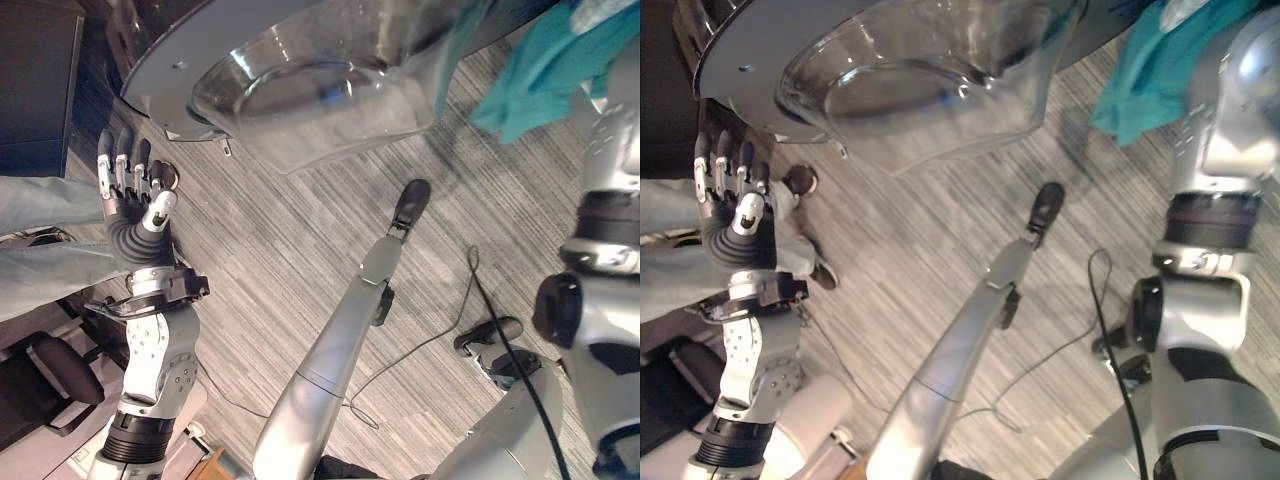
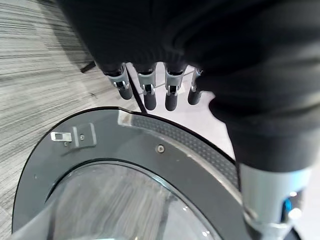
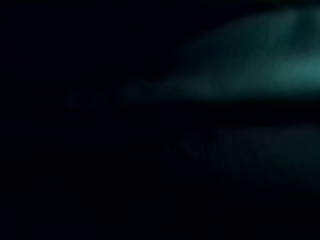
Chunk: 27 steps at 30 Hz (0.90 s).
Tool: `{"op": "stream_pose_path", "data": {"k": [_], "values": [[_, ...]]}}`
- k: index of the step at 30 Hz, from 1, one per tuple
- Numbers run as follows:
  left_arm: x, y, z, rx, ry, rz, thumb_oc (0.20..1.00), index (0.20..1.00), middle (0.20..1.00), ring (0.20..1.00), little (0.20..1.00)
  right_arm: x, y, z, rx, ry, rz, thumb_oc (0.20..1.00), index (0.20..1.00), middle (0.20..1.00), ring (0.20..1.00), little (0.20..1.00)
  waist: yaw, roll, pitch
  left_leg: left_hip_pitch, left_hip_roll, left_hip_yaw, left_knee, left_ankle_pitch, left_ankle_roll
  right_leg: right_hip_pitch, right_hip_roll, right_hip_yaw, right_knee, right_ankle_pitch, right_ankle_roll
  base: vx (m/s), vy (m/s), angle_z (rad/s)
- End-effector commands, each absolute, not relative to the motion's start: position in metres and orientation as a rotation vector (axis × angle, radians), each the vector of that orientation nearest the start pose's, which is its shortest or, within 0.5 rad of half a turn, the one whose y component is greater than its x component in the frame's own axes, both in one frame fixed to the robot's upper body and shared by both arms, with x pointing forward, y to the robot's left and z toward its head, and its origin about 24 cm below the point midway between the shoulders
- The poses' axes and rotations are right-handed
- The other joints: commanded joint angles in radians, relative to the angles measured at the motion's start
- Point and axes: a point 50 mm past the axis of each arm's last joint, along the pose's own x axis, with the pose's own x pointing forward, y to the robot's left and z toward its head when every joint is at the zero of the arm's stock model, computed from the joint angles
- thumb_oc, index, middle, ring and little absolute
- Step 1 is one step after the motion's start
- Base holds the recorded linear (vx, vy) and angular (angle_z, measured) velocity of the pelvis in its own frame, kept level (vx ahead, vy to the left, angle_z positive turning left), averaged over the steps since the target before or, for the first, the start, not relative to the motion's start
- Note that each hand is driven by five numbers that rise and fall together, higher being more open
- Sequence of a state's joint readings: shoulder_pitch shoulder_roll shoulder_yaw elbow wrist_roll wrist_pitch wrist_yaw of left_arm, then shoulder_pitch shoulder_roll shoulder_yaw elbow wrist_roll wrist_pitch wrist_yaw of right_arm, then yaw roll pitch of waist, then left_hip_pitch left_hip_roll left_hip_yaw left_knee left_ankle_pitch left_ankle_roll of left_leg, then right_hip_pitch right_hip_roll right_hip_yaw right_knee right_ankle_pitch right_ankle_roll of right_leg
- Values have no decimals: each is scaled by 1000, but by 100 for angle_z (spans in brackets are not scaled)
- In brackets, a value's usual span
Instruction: Grab the laundry basket,head to the washer,open it,put in the laundry and shut it.
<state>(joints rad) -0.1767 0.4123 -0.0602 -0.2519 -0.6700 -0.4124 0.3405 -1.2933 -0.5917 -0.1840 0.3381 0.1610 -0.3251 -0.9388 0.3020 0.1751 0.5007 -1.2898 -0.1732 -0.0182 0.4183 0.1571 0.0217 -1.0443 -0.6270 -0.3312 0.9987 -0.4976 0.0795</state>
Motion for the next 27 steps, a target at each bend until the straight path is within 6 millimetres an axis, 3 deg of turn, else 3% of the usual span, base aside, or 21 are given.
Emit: {"op": "stream_pose_path", "data": {"k": [1, 6, 12, 14, 16, 17, 18, 19, 20, 21, 22, 23, 25, 26, 27], "values": [[251, 213, 163, -473, -665, 191, 1000, 1000, 1000, 1000, 1000, 262, -256, 399, 291, -1407, -959, 200, 200, 200, 200, 200, -19, 64, -161, -76, 38, 19, 96, -189, -52, -69, 66, 68, -12, 61, 4, 98, 92, -11], [249, 212, 164, -461, -673, 179, 1000, 1000, 1000, 1000, 1000, 257, -263, 401, 304, -1396, -1038, 200, 200, 200, 200, 200, -29, 68, -173, -66, 40, 37, 77, -190, -44, -82, 65, 89, -32, 83, 16, 38, 56, -15], [248, 213, 165, -449, -672, 173, 1000, 1000, 1000, 1000, 1000, 251, -270, 428, 280, -1390, -1108, 200, 200, 200, 200, 200, -29, 60, -189, -65, 43, 50, 74, -195, -37, -97, 59, 109, -43, 106, 30, 30, 27, -8], [249, 212, 166, -436, -665, 156, 1000, 1000, 1000, 1000, 1000, 246, -276, 447, 237, -1390, -1124, 200, 200, 200, 200, 200, -22, 49, -199, -67, 43, 50, 72, -193, -38, -99, 56, 106, -46, 108, 35, 22, 1, -7], [251, 213, 169, -403, -665, 125, 1000, 1000, 1000, 1000, 1000, 248, -286, 494, 66, -1321, -1054, 200, 200, 200, 200, 200, 7, -1, -216, -65, 47, 40, 41, -184, -43, -88, 56, 85, -79, 128, 51, 6, -62, -8], [255, 213, 171, -395, -660, 111, 1000, 1000, 1000, 1000, 1000, 262, -298, 501, 105, -1203, -927, 200, 200, 200, 200, 200, 9, -34, -219, -62, 55, 33, 29, -184, -49, -81, 63, 73, -97, 135, 61, 7, -99, -6], [259, 210, 171, -410, -653, 97, 1000, 1000, 1000, 1000, 1000, 263, -302, 513, 216, -1171, -777, 200, 200, 200, 200, 200, 11, -55, -223, -62, 60, 25, 18, -176, -50, -79, 73, 63, -113, 145, 63, 13, -64, -7], [259, 210, 171, -410, -653, 97, 1000, 1000, 1000, 1000, 1000, 263, -302, 513, 216, -1171, -777, 200, 200, 200, 200, 200, 11, -55, -223, -62, 60, 25, 18, -176, -50, -79, 73, 63, -113, 145, 63, 31, -70, -13], [260, 216, 163, -400, -601, 96, 1000, 1000, 1000, 1000, 1000, 233, -278, 550, 82, -1317, -642, 200, 200, 200, 200, 200, 1, -89, -242, -57, 66, 18, 3, -171, -57, -67, 84, 43, -144, 139, 60, 42, -63, -12], [257, 222, 155, -371, -567, 96, 1000, 1000, 1000, 1000, 1000, 227, -289, 558, -34, -1263, -734, 200, 200, 200, 200, 200, 6, -103, -260, -58, 63, 6, 1, -167, -61, -68, 91, 34, -139, 132, 52, 51, -75, -10], [256, 223, 154, -378, -561, 93, 1000, 1000, 1000, 1000, 1000, 232, -302, 555, -78, -1165, -776, 1000, 1000, 1000, 1000, 1000, 7, -102, -263, -66, 63, 0, 2, -165, -62, -79, 93, 34, -130, 130, 47, 29, -55, -1], [254, 222, 152, -398, -554, 79, 1000, 1000, 1000, 1000, 1000, 242, -321, 546, -142, -1000, -821, 1000, 1000, 1000, 1000, 1000, 4, -106, -265, -79, 69, -1, 11, -166, -64, -95, 95, 36, -119, 127, 36, 6, -32, 3], [253, 224, 153, -391, -558, 80, 1000, 1000, 1000, 1000, 1000, 246, -327, 541, -174, -929, -846, 1000, 1000, 1000, 1000, 1000, 3, -108, -261, -84, 72, 1, 18, -168, -64, -101, 99, 38, -115, 127, 32, -11, -23, 6], [254, 222, 153, -368, -546, 46, 1000, 1000, 1000, 1000, 1000, 262, -348, 516, -143, -764, -843, 1000, 1000, 1000, 1000, 1000, -2, -106, -251, -88, 79, 4, 24, -170, -65, -105, 106, 38, -115, 123, 26, 0, 0, 0], [254, 220, 154, -351, -539, 23, 1000, 1000, 1000, 1000, 1000, 267, -359, 502, -168, -675, -879, 1000, 1000, 1000, 1000, 1000, -1, -105, -248, -90, 80, 7, 28, -171, -66, -107, 109, 37, -117, 120, 23, -29, -45, -4]]}}
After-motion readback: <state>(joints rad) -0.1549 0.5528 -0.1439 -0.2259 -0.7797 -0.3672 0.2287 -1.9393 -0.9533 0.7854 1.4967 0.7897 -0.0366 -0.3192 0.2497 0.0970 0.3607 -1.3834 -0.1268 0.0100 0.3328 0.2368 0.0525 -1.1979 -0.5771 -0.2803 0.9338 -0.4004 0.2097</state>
